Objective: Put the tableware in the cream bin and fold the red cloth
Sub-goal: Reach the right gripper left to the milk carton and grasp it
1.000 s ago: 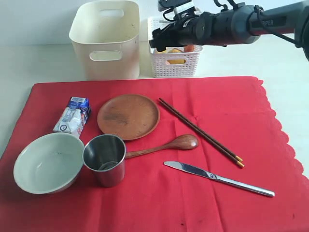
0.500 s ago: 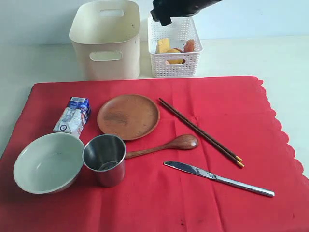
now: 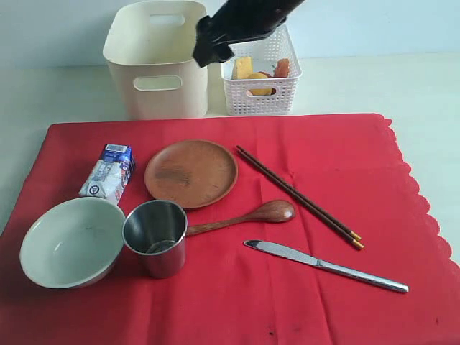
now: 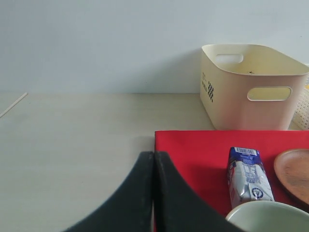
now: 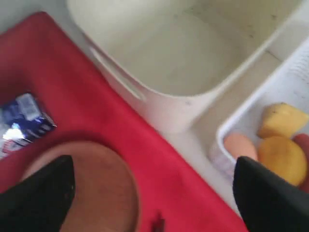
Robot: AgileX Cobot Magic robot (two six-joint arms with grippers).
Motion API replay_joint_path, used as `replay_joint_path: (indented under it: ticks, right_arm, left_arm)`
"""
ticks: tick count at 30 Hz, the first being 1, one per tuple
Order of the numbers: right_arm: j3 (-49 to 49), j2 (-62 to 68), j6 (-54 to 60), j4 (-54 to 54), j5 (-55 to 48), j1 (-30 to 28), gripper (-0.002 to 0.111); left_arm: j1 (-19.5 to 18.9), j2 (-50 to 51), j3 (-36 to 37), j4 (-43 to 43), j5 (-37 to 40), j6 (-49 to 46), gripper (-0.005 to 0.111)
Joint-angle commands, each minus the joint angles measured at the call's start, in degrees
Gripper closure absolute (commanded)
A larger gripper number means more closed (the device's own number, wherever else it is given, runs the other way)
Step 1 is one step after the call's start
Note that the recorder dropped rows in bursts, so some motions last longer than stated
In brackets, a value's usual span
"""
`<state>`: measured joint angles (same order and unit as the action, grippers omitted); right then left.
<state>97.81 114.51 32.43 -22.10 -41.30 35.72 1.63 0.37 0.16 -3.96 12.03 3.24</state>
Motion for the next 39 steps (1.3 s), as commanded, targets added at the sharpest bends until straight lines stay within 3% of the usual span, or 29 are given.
replay_joint_path:
  ticks: [1,8,18,23,27,39]
  right_arm:
    - [0.39,1.22,1.42,-6.93,0.58,3.34,0.025]
    - [0.39,5.44,3.74,-10.54,1.64,8.95,0.025]
    - [0.39,9.98,21.86,-5.49,10.67,15.65,0.025]
    - [0.39,11.44,37.48,2.68,12.28,16.92,0.025]
    - [0.39,11.53,51.54,2.72,13.18,17.16,0.025]
    - [0.39,16.82,67.04,1.27,17.31,18.11,0.025]
  left_arm:
    - [0.21,-0.37,-0.16,0.13,-0.16,-0.04,0.105]
    - [0.21,-0.37,-0.16,0.13,-0.16,-0.04,0.105]
    - [0.21,-0.37,-0.16,0.13,-0.16,-0.04,0.105]
    - [0.21,-0.37,-0.16,0.13,-0.16,-0.04,0.105]
    - [0.21,-0.37,-0.16,0.13,-0.16,-0.04,0.105]
    - [0.21,-0.37,-0.16,0.13,-0.16,-0.04,0.105]
